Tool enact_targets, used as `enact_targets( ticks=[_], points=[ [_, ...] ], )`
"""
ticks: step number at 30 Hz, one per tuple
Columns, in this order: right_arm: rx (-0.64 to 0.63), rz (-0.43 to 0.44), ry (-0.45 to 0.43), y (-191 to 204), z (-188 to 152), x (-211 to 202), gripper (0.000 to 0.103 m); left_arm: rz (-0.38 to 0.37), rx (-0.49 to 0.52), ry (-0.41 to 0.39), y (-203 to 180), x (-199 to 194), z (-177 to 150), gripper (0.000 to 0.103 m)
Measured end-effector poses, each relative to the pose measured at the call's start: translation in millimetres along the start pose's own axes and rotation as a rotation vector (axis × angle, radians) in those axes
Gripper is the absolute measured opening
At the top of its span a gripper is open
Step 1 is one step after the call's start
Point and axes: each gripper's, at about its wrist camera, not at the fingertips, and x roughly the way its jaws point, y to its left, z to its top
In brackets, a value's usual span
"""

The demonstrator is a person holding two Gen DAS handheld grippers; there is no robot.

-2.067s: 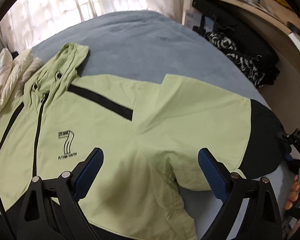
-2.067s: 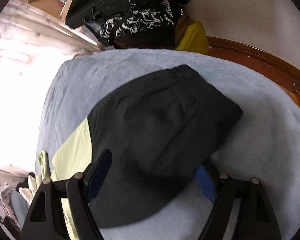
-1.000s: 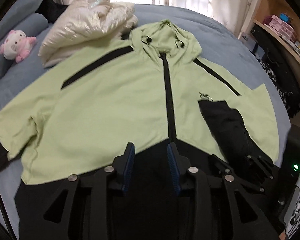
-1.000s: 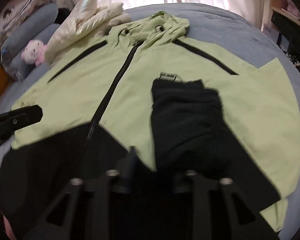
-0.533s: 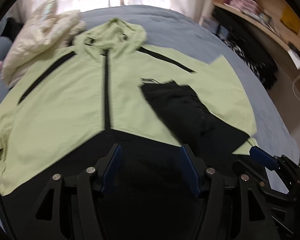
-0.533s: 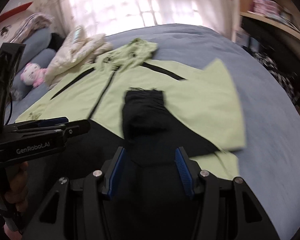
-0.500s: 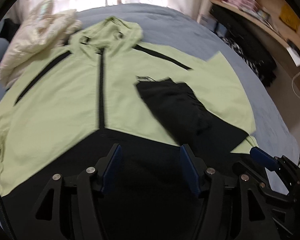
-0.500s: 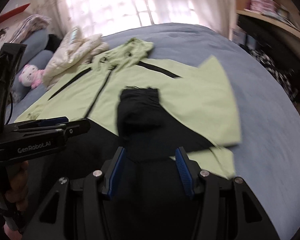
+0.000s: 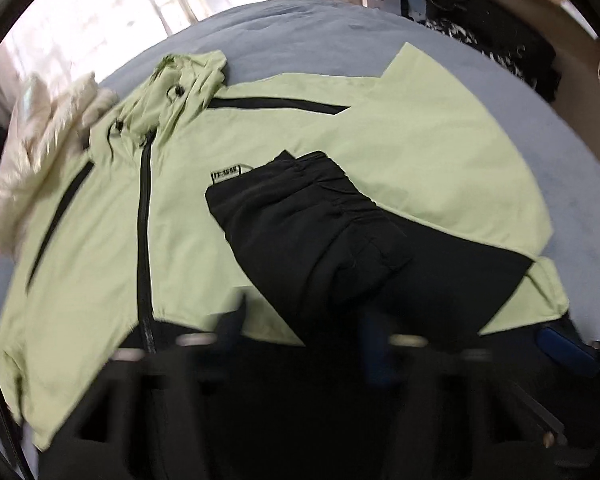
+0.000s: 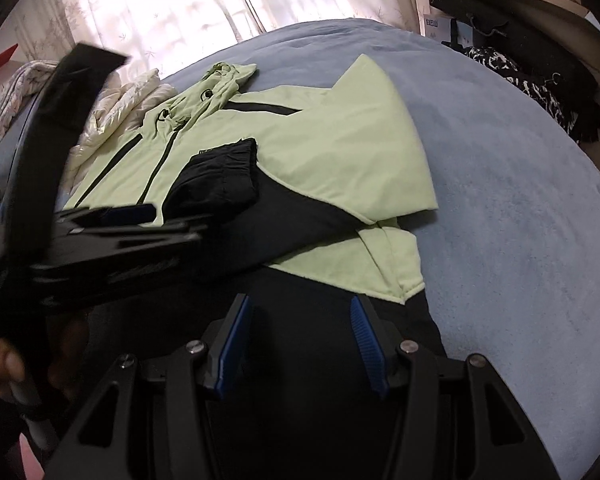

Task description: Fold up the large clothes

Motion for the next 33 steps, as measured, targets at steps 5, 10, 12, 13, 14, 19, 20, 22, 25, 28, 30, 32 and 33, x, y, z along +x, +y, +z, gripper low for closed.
enact_targets(
  ticks=[5, 10, 12, 13, 14, 19, 20, 22, 25, 28, 30, 32, 33],
  points=[
    [0.009, 0.007, 0.001, -2, -1, 1, 0.052, 0.048, -0.001, -0.174, 12, -35, 20, 0.008],
    [0.038, 0.019, -0.007, -7, -3, 0, 0.052, -0.071, -0.421, -0.389, 104, -80, 12, 0.009],
    [0.040, 0.019, -0.006, -7, -3, 0, 0.052, -0.095, -0.646, -0.347, 151, -67, -13, 0.020],
    [0.038, 0.015, -0.005, -7, -3, 1, 0.052, -0.118, -0.734, -0.287, 172, -53, -28, 0.027],
    [0.034, 0.011, -0.004, -6, -2, 1, 0.052, -0.136, -0.776, -0.242, 182, -42, -38, 0.032],
    [0.007, -0.004, 0.003, -1, 0, 2, 0.052, -0.225, -0.867, -0.076, 220, -3, -85, 0.038],
    [0.004, -0.001, 0.005, 0, 1, 2, 0.052, -0.237, -0.868, -0.071, 225, -2, -88, 0.046],
    [0.008, 0.008, 0.004, -1, 4, 0, 0.052, -0.255, -0.865, -0.075, 232, -3, -90, 0.054],
    [0.020, 0.029, -0.004, -1, 13, -6, 0.052, -0.276, -0.842, -0.076, 244, -4, -84, 0.063],
    [0.024, 0.055, -0.027, -1, 30, -16, 0.052, -0.264, -0.819, -0.055, 262, 4, -75, 0.067],
    [0.035, 0.079, -0.036, -4, 47, -19, 0.053, -0.225, -0.793, -0.042, 274, 9, -69, 0.067],
    [0.068, 0.101, -0.034, -12, 69, -16, 0.060, -0.191, -0.771, -0.021, 280, 16, -63, 0.067],
    [0.082, 0.107, -0.035, -17, 81, -12, 0.061, -0.186, -0.760, -0.009, 284, 20, -61, 0.067]
  ],
)
